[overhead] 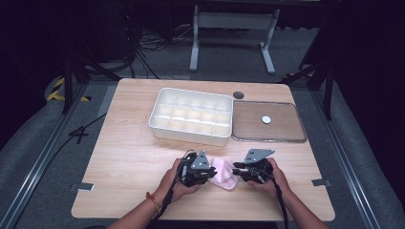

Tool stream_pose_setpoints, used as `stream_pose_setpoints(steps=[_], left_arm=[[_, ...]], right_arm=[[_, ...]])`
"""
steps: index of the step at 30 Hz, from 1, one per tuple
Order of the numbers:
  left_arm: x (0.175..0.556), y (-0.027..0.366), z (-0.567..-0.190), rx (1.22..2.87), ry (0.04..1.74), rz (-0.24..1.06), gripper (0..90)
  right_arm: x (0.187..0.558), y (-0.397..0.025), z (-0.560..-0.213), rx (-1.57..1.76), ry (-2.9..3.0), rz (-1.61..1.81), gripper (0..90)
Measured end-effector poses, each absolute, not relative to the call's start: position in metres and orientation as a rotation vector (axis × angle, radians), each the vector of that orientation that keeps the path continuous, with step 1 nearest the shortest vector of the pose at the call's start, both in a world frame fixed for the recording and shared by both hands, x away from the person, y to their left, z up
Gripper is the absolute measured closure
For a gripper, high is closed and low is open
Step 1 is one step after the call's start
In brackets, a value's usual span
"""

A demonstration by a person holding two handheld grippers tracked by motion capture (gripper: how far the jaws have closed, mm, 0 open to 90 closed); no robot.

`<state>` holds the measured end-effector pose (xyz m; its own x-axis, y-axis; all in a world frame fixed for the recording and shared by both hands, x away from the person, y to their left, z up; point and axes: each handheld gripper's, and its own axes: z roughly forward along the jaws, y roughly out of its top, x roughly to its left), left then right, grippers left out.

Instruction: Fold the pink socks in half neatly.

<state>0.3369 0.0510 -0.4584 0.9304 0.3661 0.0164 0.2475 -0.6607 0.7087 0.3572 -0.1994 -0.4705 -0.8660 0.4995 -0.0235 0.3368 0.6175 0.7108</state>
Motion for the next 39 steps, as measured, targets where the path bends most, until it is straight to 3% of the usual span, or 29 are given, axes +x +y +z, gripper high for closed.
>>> stream_pose_setpoints(steps=[8,16,28,32,35,39], left_arm=[[0.336,0.045,-0.469,2.380,0.399,0.224,79.5],[0.339,0.046,-0.471,2.374,0.399,0.208,79.6],[0.341,0.050,-0.471,2.366,0.412,0.187,79.1],[0.343,0.052,-0.472,2.355,0.433,0.193,76.3],[0.346,0.055,-0.472,2.346,0.472,0.195,67.5],[0.346,0.057,-0.471,2.342,0.501,0.186,63.2]], right_arm=[[0.348,-0.206,-0.443,0.684,2.530,1.211,76.9],[0.334,-0.189,-0.429,0.586,2.478,1.272,76.7],[0.344,-0.185,-0.460,0.600,2.617,1.055,78.2],[0.348,-0.187,-0.467,0.626,2.644,1.065,77.6],[0.349,-0.189,-0.468,0.642,2.644,1.082,76.9],[0.346,-0.187,-0.468,0.620,2.632,1.057,76.9]])
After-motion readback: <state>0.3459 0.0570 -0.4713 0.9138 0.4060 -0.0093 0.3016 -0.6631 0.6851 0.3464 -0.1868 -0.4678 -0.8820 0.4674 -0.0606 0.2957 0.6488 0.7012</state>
